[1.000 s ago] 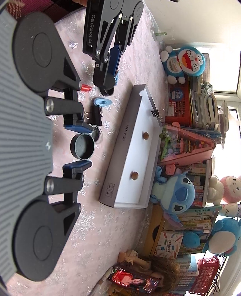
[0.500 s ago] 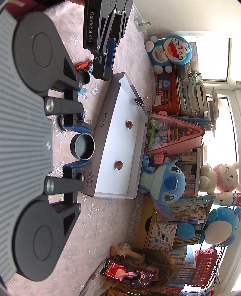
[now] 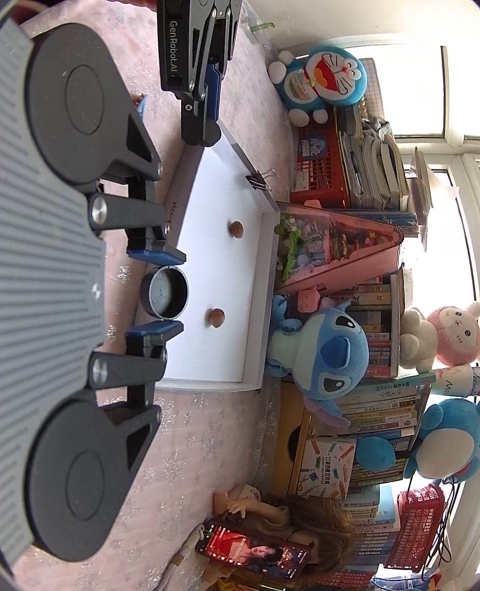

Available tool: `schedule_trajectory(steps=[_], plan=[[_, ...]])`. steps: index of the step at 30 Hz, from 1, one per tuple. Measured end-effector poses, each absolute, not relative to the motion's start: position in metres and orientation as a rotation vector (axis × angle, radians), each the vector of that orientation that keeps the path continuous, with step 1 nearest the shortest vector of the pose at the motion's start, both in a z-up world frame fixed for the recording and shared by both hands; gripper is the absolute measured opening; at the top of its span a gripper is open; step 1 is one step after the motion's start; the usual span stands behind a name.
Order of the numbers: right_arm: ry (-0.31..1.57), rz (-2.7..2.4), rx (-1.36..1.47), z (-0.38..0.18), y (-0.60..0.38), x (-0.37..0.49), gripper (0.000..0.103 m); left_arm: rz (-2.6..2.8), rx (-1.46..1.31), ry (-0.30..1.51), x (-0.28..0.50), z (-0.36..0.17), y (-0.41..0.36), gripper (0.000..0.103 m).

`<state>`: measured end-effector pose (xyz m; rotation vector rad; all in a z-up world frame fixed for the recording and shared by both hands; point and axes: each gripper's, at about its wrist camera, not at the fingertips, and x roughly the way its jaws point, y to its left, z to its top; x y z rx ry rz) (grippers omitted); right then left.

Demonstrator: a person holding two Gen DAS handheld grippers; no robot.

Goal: Organize rigid objects
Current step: 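Carry the black lid with the left gripper while the right carries the black cap to the tray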

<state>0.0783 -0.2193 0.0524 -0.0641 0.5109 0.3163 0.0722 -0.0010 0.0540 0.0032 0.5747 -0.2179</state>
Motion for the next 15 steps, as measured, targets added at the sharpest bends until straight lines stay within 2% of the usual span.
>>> schedule_trajectory(steps=[15], plan=[[0.551, 0.278, 0.013, 0.048, -0.224, 0.118, 0.038, -0.165, -0.046, 0.625, 0.124, 0.051, 0.002, 0.03]])
